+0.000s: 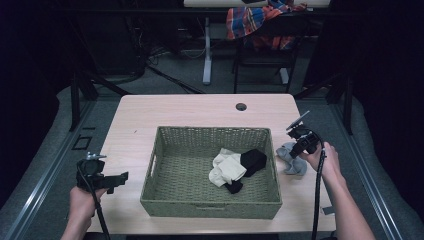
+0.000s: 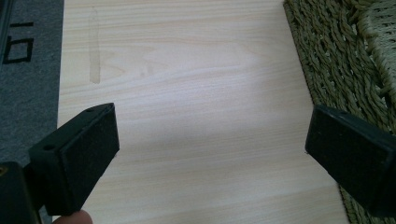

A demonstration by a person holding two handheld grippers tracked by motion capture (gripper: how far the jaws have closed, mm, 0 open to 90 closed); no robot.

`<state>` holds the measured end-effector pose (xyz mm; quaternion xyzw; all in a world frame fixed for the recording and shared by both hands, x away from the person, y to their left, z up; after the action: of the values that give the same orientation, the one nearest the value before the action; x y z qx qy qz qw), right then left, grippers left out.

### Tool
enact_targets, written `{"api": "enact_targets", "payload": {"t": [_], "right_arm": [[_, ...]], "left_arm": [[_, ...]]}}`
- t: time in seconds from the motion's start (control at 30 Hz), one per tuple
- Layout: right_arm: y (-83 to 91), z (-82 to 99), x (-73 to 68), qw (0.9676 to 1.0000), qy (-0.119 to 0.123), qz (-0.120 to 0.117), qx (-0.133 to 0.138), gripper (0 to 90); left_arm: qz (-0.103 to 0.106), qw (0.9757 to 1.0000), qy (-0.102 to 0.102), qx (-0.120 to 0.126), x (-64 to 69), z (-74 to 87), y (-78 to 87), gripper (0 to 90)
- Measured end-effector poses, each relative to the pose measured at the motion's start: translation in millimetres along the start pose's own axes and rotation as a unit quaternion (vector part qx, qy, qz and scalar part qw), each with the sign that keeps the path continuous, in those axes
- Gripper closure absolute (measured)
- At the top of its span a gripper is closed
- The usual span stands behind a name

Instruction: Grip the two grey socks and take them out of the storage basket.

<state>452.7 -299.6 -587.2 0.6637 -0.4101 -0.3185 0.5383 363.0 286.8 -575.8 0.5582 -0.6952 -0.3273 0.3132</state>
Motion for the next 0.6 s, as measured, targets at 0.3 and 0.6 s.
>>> {"api": "enact_targets", "payload": {"t": [0.3, 0.6], "right_arm": [[-16.2, 4.8, -1.1, 0.9996, -0.001, -0.014, -0.023, 84.7], [6.8, 3.9, 5.7, 0.9997, -0.015, -0.014, 0.011, 57.9]], "left_arm": [[-0.001, 1.0, 0.0, 0.0, 0.2, -0.1, 0.0, 2.9], [0.0, 1.0, 0.002, 0.001, 0.5, -0.2, 0.2, 2.9]]}}
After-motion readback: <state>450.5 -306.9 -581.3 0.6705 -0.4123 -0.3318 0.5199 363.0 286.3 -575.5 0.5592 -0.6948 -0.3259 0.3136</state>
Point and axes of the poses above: each handheld gripper's, and its own axes: y roughly backward along the jaws, z roughly out of its underside, x roughly to its right, the point moved 9 cm from there along -y, roughly forward along the jaws
